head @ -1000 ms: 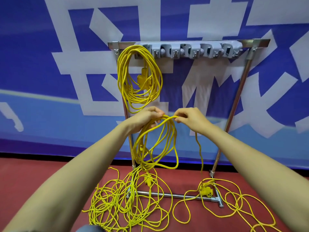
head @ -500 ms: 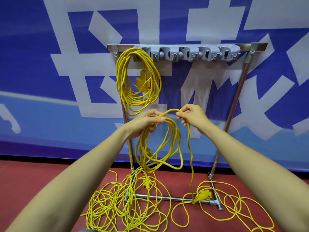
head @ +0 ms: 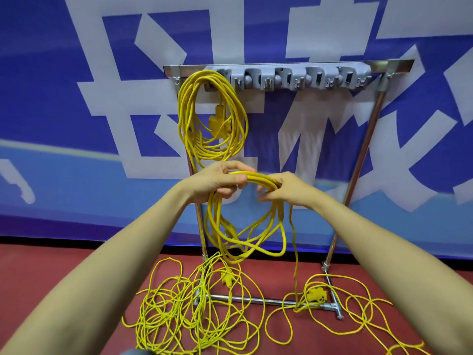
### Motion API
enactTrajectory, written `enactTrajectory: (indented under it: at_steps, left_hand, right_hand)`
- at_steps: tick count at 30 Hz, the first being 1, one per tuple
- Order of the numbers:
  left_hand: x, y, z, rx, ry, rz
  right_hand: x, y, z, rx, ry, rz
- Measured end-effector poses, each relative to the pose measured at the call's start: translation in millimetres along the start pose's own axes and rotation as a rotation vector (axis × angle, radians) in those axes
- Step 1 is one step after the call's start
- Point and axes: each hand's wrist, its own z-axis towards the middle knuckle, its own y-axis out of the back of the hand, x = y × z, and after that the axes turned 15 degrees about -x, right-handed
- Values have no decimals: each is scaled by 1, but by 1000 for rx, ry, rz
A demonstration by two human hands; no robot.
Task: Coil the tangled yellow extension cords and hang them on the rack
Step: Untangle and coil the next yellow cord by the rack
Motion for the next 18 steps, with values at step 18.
enactTrajectory:
  at_steps: [18]
  left_hand:
    - [8,8,11,-242,-96,6]
  right_hand:
    - [-41,18,-22,-174,-95,12]
